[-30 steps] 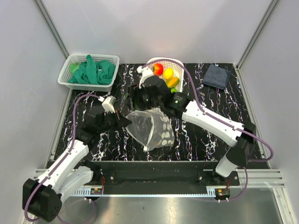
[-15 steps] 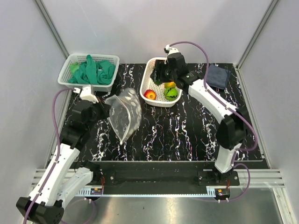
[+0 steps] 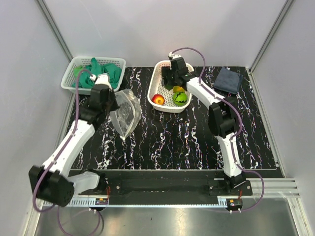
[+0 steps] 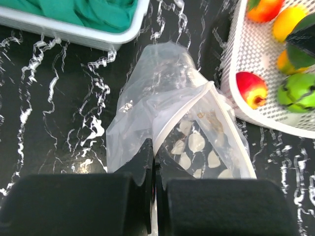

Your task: Open the zip-top bag and remove the fake food

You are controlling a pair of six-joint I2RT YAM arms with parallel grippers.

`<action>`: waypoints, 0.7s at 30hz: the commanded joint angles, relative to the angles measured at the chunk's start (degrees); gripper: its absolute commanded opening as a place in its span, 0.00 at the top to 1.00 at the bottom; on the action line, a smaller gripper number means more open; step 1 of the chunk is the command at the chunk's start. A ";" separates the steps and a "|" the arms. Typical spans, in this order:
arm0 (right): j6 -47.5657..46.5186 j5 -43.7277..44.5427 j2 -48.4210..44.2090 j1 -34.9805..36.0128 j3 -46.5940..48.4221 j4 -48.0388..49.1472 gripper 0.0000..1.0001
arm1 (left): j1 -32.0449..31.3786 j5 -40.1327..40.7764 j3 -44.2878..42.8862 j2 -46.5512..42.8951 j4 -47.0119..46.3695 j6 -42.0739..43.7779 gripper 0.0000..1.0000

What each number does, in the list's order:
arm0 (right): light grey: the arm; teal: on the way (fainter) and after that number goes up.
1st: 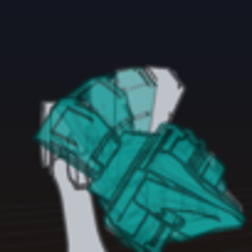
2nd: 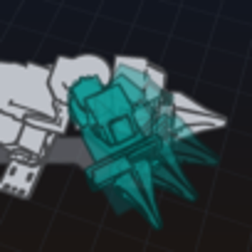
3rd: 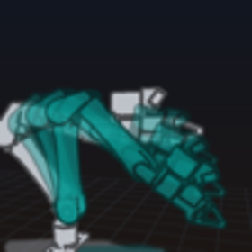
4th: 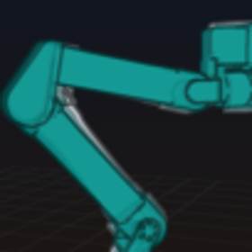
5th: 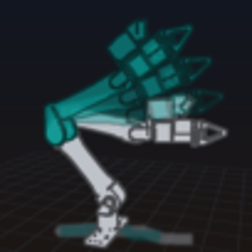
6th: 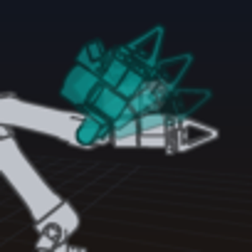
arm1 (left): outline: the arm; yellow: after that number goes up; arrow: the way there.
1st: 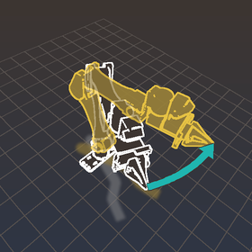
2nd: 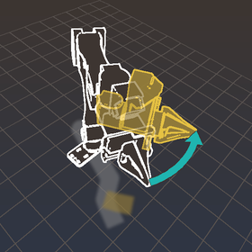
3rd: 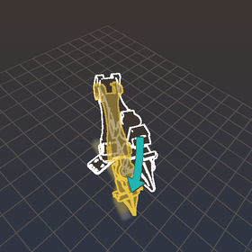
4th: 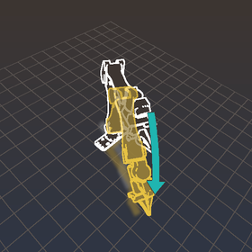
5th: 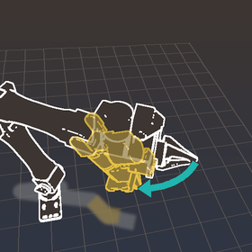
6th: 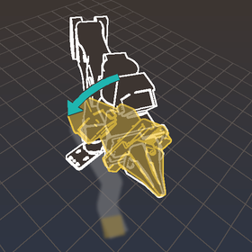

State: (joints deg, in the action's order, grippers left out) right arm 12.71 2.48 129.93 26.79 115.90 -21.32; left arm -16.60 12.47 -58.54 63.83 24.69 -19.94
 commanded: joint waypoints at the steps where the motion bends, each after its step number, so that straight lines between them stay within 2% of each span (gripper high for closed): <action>1: -2.95 1.56 2.42 -0.07 5.04 0.40 0.21 | -0.45 -1.39 -5.35 8.49 1.06 -1.84 1.00; 6: -3.74 1.13 4.45 -0.42 6.44 -0.21 0.15 | -5.89 1.76 -10.26 17.71 0.89 -2.55 1.00; 14: -3.31 1.30 2.00 -0.86 5.48 -2.14 0.12 | -15.21 3.88 -10.10 19.22 0.10 -5.01 1.00; 17: 0.02 2.88 -2.04 -1.12 3.03 -4.42 0.09 | -17.23 1.43 -9.75 20.36 -0.34 -6.07 1.00; 20: 4.24 4.02 -8.44 -2.26 -2.50 -6.18 0.05 | -18.47 -4.19 -7.91 20.54 -2.70 -5.20 1.00; 21: 5.21 4.89 -10.55 -2.61 -7.30 -6.19 0.05 | -18.73 -6.73 -7.29 20.28 -4.63 -5.11 0.97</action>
State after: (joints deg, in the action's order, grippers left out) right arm 12.67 3.84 131.46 26.09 115.70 -25.21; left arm -34.54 12.01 -66.37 84.18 25.93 -24.77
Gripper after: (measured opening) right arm 0.938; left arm 0.008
